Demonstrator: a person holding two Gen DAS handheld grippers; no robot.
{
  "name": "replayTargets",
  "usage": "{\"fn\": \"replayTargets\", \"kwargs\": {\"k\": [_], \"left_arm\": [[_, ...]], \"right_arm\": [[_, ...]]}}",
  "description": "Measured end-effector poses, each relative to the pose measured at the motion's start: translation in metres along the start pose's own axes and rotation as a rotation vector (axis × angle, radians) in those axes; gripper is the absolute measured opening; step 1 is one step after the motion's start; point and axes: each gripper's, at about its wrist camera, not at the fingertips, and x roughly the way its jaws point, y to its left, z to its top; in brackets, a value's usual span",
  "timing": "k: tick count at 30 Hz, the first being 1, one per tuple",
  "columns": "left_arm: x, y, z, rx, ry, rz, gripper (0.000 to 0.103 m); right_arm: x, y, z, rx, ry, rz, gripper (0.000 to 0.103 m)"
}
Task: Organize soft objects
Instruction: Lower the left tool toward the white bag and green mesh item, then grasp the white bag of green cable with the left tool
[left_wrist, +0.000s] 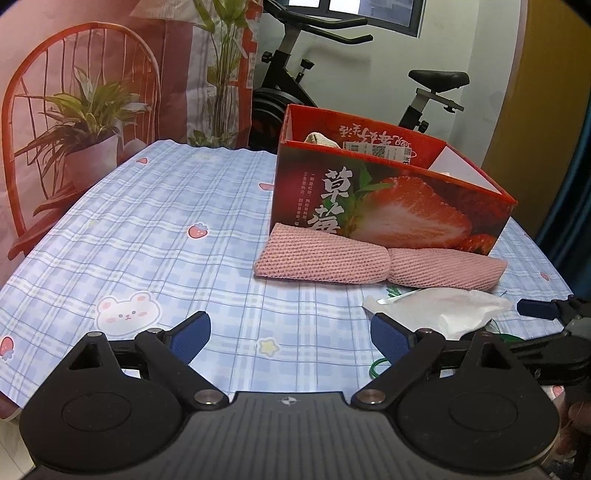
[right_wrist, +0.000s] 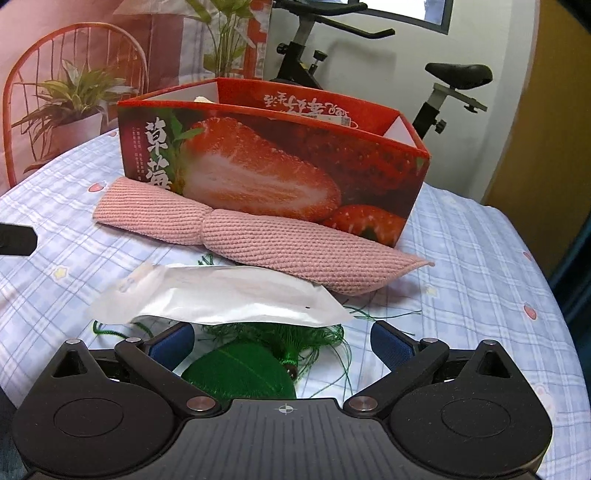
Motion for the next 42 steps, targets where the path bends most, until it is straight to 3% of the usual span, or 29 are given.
{"fn": "replayTargets", "kwargs": {"k": [10,20,26,35,42], "left_arm": [[0.011,0.001,0.003,0.014,-0.012,-0.034,0.091],[0.022,0.006,0.011,-0.004,-0.018,-0.076,0.079],[0.026,0.007,0.016,-0.011,-0.018,-0.109,0.07],[0.04,-0.005,0.019,0.021,-0.016,-0.16,0.069],[0.066,-0.017,0.037,0.031,-0.025,-0.273,0.069]], "right_arm": [[0.004,-0.022,0.022,0.107,-0.033,0.035,0.094],[0.013,-0.032,0.047,0.115,-0.064,0.068,0.092],[0.018,-0.035,0.059,0.123,-0.09,0.076,0.083],[0.029,-0.041,0.06,0.129,-0.105,0.082,0.073],[0.04,-0.04,0.057,0.12,-0.081,0.102,0.071]]}}
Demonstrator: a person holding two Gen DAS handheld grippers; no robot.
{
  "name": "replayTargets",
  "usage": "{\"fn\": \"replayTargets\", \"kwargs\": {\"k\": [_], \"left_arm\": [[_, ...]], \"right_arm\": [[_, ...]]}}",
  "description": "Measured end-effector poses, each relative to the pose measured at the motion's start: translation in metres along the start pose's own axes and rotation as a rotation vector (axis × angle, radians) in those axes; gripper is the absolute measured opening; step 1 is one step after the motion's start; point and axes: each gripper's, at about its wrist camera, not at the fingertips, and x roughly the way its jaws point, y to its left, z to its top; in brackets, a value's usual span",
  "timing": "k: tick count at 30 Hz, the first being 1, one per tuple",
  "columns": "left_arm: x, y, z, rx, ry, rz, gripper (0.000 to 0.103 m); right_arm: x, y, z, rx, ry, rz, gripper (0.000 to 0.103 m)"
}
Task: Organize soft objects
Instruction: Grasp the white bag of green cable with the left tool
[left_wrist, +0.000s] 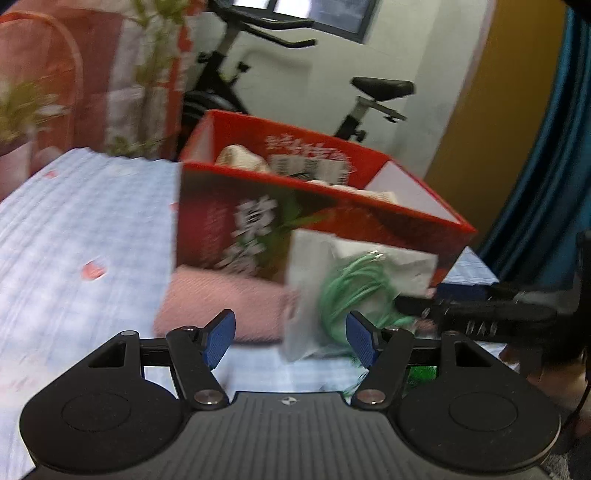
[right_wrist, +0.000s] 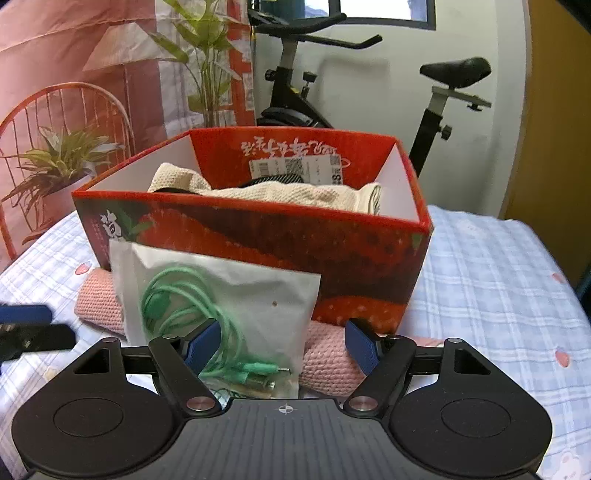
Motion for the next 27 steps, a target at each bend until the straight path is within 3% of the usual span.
{"fn": "replayTargets", "kwargs": {"k": [4,9,17,25,27], "left_arm": [[0.03,-0.002,0.014,-0.016,0.037,-0.042,0.065],[0.056,-0.001,0.02,-0.011,0.094,-0.068,0.052],[0.076,-0.002,0.017,-0.005,0.123,-0.132,0.052],[0.077,-0.009,0.016,0.011,0.133,-0.155,0.029],[0.073,-0.008,0.018,0.019,0.135,-0.149,0.026]], "right_arm": [[0.006,-0.002,-0.004,0.004,0.016,0.029,0.063],[0.011,-0.004,-0.009,0.011,0.026,0.059,0.057],[0.019,-0.006,-0.012,0.027,0.028,0.106,0.057],[0.027,-0.006,-0.014,0.059,0.03,0.148,0.057],[0.028,-0.007,-0.013,0.079,0.028,0.157,0.052]]}}
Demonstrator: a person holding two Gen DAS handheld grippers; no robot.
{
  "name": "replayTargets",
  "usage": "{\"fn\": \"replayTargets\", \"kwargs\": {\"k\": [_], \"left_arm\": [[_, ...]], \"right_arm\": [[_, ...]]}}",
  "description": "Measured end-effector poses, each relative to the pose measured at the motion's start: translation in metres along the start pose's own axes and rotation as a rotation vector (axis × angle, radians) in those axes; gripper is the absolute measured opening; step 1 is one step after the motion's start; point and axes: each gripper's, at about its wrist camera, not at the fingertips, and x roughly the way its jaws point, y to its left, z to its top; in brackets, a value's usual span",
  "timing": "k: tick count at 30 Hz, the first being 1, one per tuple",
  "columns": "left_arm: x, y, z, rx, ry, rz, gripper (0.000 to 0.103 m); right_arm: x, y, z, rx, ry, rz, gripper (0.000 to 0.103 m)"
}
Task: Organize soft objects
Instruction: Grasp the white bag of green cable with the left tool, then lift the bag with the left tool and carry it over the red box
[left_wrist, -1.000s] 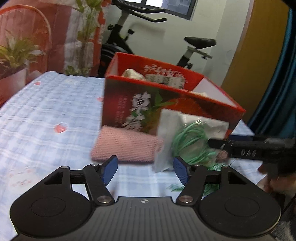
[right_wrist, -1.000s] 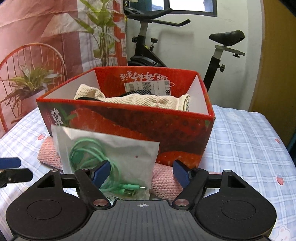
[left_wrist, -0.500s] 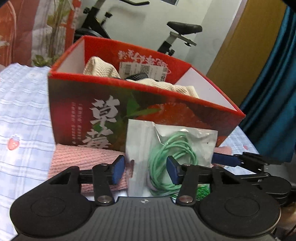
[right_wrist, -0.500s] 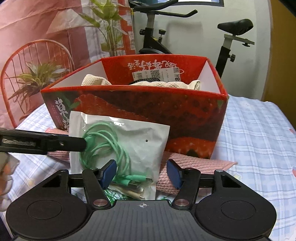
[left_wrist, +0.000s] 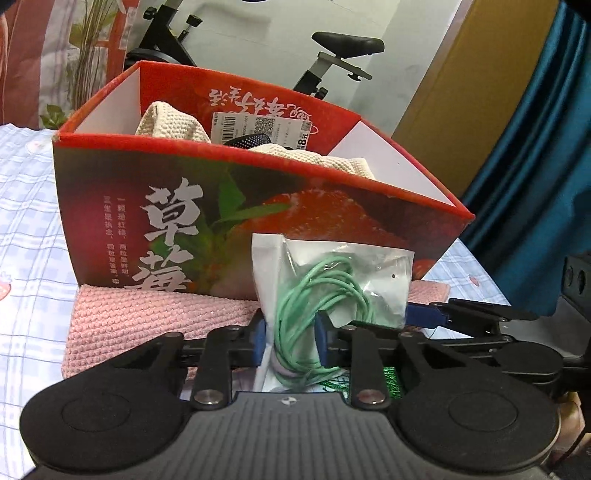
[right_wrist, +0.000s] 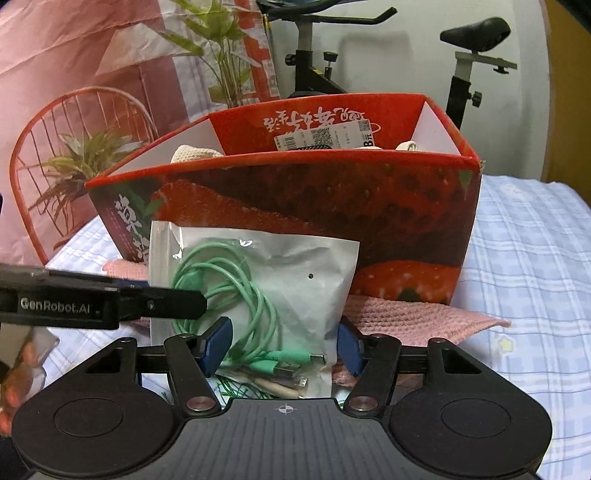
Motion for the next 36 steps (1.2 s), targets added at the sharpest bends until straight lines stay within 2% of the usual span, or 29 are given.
{"fn": "replayTargets", "kwargs": {"k": [2,5,24,36], "left_arm": [[-0.004,-0.002,0.002,0.011,-0.006,0.008,0.026],[-0.013,-0.004,0.004,0.006,-0.026,0.004,0.026],[-0.073,-0.032,0.03,0.064,-0.17,0.016,0.026],[-0.088,-0.033,0.047,0.075,-0.224,0.006,0.026]], "right_arm": [[-0.003,0.002,0.001,0.014,-0.006,0.01,0.042],[-0.011,0.008,0.002,0.002,-0.029,0.006,0.04],[-0.077,0.032,0.037,-0.018,-0.193,0.028,0.039],[-0.098,0.047,0.066,-0.071,-0.24,0.025,0.039]]}}
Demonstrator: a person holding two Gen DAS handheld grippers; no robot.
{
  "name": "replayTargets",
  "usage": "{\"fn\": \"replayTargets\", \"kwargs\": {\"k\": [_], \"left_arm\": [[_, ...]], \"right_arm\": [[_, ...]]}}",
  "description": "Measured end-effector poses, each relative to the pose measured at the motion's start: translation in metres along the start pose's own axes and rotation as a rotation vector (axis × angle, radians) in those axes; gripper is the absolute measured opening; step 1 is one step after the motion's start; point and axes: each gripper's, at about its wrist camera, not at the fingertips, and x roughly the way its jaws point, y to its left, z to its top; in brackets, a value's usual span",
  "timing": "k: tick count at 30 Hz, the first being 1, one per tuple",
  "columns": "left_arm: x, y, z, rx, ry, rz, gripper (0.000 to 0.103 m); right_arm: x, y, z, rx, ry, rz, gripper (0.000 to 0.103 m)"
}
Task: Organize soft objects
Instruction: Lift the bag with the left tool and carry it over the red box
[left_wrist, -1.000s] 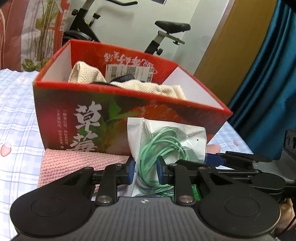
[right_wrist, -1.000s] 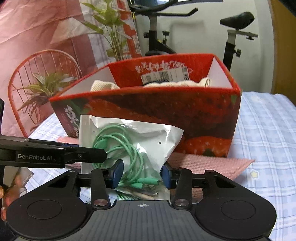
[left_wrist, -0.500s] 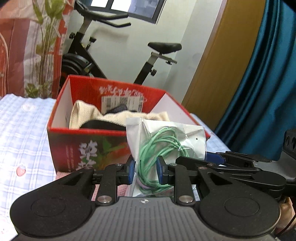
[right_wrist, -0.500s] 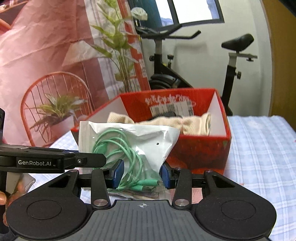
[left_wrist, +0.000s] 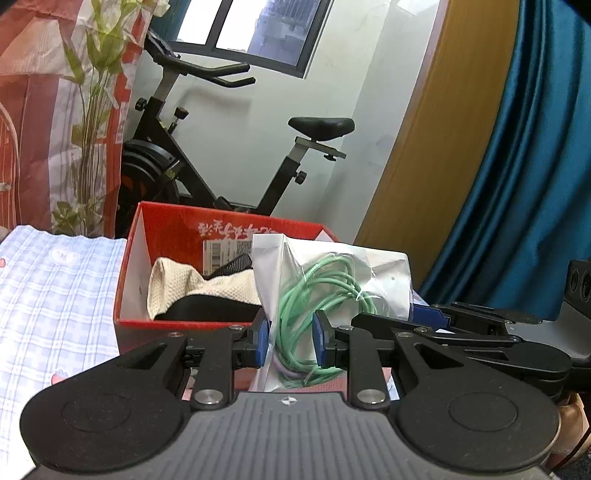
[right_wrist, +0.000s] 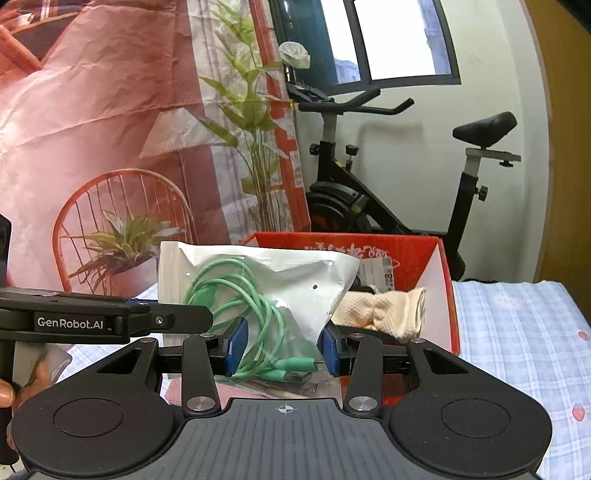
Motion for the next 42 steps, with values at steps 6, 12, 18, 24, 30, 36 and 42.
{"fn": "replayTargets", "kwargs": {"k": [6,12,18,24,30,36,42], "left_arm": [[-0.001,0.002,0.005,0.0,-0.013,-0.003,0.026],[0.002,0.005,0.011,-0.009,-0.028,-0.012,0.026],[0.007,0.008,0.017,-0.017,-0.039,-0.015,0.026],[0.013,0.01,0.026,-0.01,-0.049,-0.012,0.026],[0.023,0.016,0.037,0.007,-0.055,0.002,0.026],[0.041,0.027,0.044,-0.019,-0.035,0.021,0.026],[0.071,0.036,0.046,-0.039,0.031,0.033,0.026]], "right_arm": [[0.0,0.002,0.01,-0.02,-0.006,0.0,0.039],[0.002,0.001,0.018,-0.038,-0.014,-0.003,0.039],[0.006,0.0,0.028,-0.058,-0.02,-0.005,0.039],[0.013,-0.004,0.039,-0.082,-0.022,-0.002,0.038],[0.03,-0.009,0.054,-0.103,-0.031,-0.004,0.038],[0.055,-0.015,0.064,-0.121,-0.015,-0.011,0.038],[0.087,-0.028,0.062,-0.098,0.042,-0.026,0.038]]}}
